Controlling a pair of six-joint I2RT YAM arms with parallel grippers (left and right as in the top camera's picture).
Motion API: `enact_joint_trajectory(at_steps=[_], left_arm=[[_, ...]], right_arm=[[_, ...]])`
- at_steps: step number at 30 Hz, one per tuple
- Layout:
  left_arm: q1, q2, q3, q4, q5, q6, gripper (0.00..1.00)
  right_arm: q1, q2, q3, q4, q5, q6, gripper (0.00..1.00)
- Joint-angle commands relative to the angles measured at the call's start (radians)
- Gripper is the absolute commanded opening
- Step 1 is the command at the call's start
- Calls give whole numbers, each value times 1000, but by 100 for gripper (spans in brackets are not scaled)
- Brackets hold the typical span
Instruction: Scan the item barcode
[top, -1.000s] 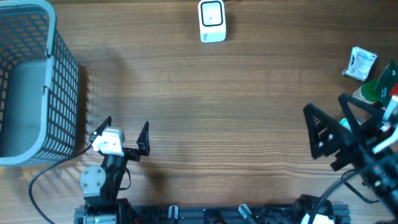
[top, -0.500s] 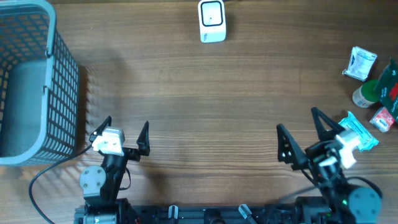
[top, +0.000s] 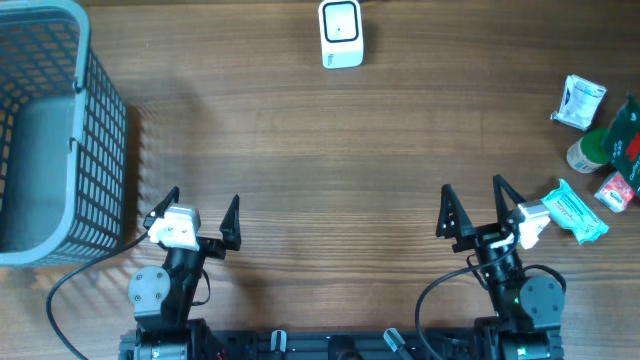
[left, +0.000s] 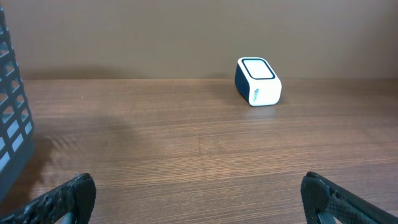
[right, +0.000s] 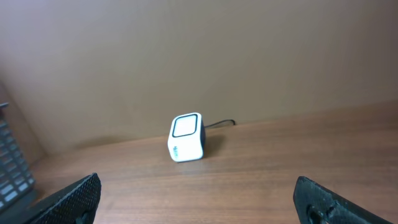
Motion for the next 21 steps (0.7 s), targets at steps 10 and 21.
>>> enact_joint_trajectory(at_steps=[10, 21], left_arm=[[6, -5, -5, 2, 2, 1, 100], [6, -5, -5, 2, 2, 1, 100]], right_arm=[[6, -16, -19, -81, 38, -10, 100], [6, -16, -19, -81, 38, -10, 100]])
